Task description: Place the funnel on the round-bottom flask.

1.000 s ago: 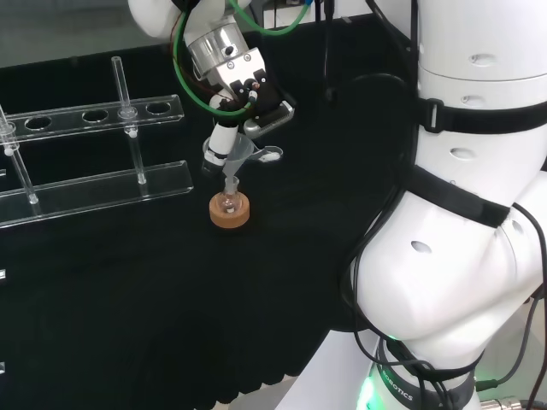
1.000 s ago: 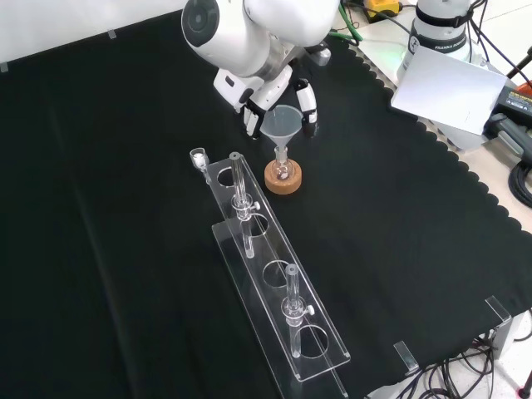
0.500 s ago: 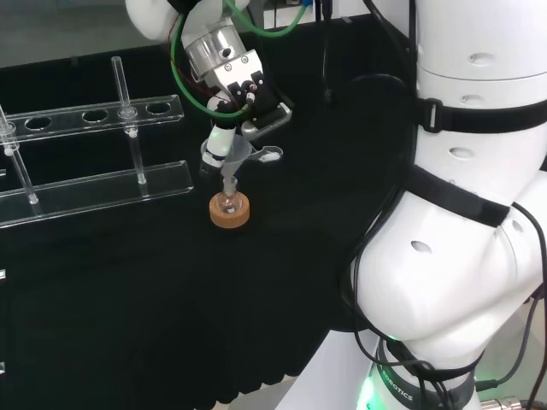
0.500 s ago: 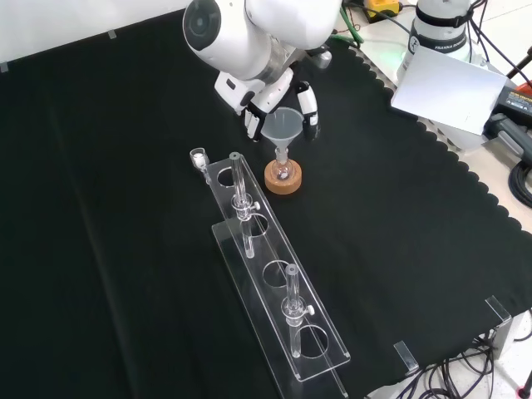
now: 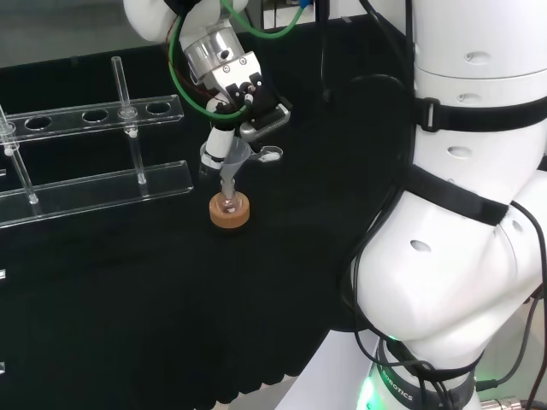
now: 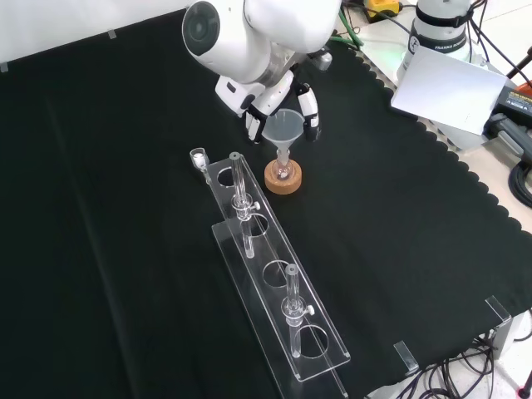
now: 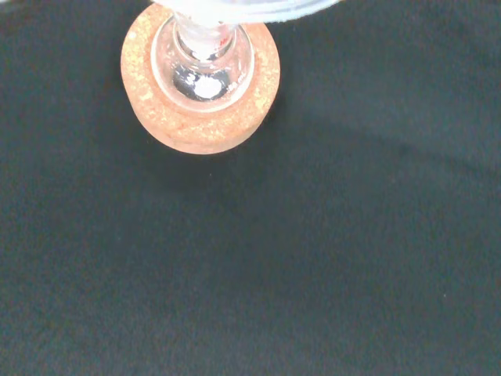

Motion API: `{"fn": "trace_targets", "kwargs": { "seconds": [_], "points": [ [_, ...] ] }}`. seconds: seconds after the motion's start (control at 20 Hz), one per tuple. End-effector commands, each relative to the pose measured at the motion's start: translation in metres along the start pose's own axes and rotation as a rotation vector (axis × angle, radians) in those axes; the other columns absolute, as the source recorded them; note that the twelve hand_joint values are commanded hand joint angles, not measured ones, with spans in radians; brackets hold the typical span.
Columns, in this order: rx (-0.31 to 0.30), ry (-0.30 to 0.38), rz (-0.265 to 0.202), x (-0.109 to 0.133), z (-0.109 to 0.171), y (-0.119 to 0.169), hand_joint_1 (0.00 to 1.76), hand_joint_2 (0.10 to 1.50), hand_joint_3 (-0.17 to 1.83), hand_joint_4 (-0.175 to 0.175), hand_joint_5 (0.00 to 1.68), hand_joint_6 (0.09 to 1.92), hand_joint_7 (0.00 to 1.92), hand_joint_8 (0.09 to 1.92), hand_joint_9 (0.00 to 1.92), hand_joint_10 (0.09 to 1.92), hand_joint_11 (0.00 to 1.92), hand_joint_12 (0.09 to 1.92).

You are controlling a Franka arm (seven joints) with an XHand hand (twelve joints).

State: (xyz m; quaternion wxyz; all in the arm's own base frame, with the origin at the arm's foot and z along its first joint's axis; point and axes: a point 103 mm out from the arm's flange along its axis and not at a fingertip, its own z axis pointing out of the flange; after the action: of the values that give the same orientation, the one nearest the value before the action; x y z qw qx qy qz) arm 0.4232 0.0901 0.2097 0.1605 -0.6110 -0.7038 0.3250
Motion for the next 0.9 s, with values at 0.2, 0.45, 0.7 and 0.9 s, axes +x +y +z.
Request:
{"fn": "trace_targets", "kwargs": {
  "seconds": [0.2, 0.45, 0.7, 0.9],
  "points": [
    [0.008, 0.006, 0.011, -0.0020, 0.0030, 0.0007, 0.69, 0.69, 0.54, -0.078, 0.57, 0.95, 0.79, 0.92, 1.12, 0.62, 0.74, 1.16],
    [0.001, -0.002, 0.011, 0.0021, 0.0014, 0.0002, 0.68, 0.68, 0.54, -0.079, 0.52, 0.94, 0.76, 0.91, 1.09, 0.61, 0.73, 1.16],
    [-0.009, -0.003, 0.006, 0.0012, 0.0011, -0.0005, 0.67, 0.68, 0.53, -0.079, 0.44, 0.89, 0.72, 0.90, 1.06, 0.61, 0.72, 1.17],
    [0.006, -0.009, 0.011, 0.0027, 0.0001, -0.0006, 0.67, 0.68, 0.53, -0.078, 0.42, 0.83, 0.70, 0.89, 1.04, 0.62, 0.70, 1.19]
  ]
}}
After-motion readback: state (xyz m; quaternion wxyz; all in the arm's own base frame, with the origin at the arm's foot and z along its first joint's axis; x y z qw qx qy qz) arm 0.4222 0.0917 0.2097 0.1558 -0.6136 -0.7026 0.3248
